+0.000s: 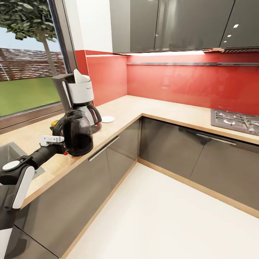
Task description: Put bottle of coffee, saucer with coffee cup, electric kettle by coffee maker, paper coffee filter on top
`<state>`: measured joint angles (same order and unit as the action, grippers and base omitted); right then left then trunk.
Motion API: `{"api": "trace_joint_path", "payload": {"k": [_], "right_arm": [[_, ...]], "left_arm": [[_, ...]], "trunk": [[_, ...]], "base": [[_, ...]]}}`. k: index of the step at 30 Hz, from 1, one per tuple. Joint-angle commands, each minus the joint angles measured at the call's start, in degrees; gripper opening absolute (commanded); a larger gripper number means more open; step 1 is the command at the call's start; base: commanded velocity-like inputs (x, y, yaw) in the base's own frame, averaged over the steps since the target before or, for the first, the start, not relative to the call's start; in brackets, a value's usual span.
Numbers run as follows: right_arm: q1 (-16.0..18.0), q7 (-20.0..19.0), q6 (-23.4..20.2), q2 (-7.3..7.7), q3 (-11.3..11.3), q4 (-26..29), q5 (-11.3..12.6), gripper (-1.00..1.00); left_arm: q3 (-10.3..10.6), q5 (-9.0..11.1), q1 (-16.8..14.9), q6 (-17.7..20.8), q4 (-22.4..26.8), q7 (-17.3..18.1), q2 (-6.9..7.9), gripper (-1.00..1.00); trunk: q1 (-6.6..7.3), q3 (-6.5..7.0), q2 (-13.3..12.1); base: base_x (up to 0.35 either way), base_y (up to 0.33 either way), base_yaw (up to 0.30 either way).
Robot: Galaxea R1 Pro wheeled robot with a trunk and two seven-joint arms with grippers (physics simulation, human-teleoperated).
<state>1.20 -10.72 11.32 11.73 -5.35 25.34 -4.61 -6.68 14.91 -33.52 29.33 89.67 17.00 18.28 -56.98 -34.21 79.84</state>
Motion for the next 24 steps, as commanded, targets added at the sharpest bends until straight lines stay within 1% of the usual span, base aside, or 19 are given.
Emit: {"api": "trace_joint_path", "payload": {"k": [1,6,16,19,24], "right_arm": [[0.0,-0.4,0.2,-0.05,-0.5,0.0,-0.5,1.0],[0.0,-0.4,0.2,-0.05,-0.5,0.0,-0.5,1.0],[0.0,-0.4,0.2,-0.05,-0.5,0.0,-0.5,1.0],[0.0,-0.4,0.2,-0.05,-0.5,0.0,-0.5,1.0],[0.0,-0.4,0.2,-0.05,-0.5,0.0,-0.5,1.0]], "left_arm": [[-0.1,0.6,-0.1,0.5,0.1,0.1,-0.01,-1.0],[-0.1,0.6,-0.1,0.5,0.1,0.1,0.0,-1.0],[-0.2,0.6,-0.1,0.5,0.1,0.2,0.0,-1.0],[-0.2,0.6,-0.1,0.5,0.1,0.2,0.0,-1.0],[-0.2,0.6,-0.1,0.5,0.1,0.2,0.0,-1.0]], "trunk": [[0.0,-0.05,0.0],[0.0,-0.05,0.0],[0.0,-0.05,0.0],[-0.66,-0.59,1.2],[-0.66,-0.59,1.2]], "base": [[0.007,0.008,0.0],[0.052,0.054,0.0],[0.004,0.004,0.0],[0.0,0.0,0.0],[0.0,0.0,0.0]]}}
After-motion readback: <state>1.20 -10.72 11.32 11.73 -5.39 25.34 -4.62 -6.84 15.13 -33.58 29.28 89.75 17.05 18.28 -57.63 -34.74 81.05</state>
